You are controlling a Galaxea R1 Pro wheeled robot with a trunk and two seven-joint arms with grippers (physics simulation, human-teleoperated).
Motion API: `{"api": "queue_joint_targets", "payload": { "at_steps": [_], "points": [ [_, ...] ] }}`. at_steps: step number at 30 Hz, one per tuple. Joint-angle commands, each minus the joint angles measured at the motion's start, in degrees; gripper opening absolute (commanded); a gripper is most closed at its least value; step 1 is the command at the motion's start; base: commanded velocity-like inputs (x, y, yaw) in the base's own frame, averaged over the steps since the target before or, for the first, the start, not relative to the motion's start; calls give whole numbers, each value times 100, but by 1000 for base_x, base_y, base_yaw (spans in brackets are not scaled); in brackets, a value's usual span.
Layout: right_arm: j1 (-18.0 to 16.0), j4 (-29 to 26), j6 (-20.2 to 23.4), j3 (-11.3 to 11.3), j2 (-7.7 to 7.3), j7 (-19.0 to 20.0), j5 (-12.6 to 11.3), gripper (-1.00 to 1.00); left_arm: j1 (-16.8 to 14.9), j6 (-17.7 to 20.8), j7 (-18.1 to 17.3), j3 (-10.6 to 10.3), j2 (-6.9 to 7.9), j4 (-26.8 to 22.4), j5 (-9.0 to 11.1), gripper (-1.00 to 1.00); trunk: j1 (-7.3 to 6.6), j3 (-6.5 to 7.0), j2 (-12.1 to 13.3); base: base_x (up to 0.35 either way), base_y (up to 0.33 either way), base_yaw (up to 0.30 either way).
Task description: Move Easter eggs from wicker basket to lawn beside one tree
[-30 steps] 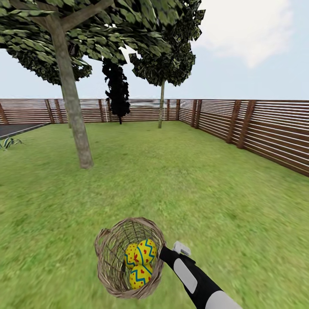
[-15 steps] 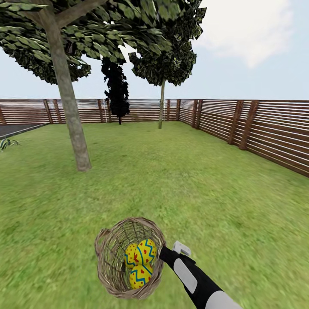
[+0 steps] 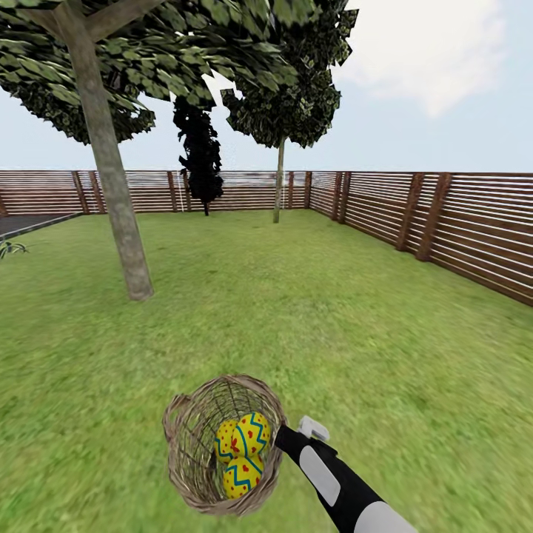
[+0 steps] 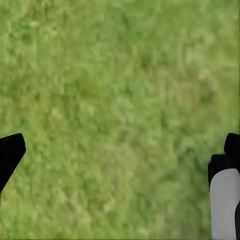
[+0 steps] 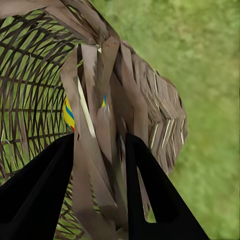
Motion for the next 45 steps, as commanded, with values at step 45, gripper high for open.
{"api": "queue_joint_targets", "payload": {
  "at_steps": [45],
  "points": [
    [-5, -18, 13, 12, 0, -43, -20, -100, -5, -19, 5, -43, 6, -5, 23, 100, 4, -7, -5, 333, 0, -11]
  ]
}}
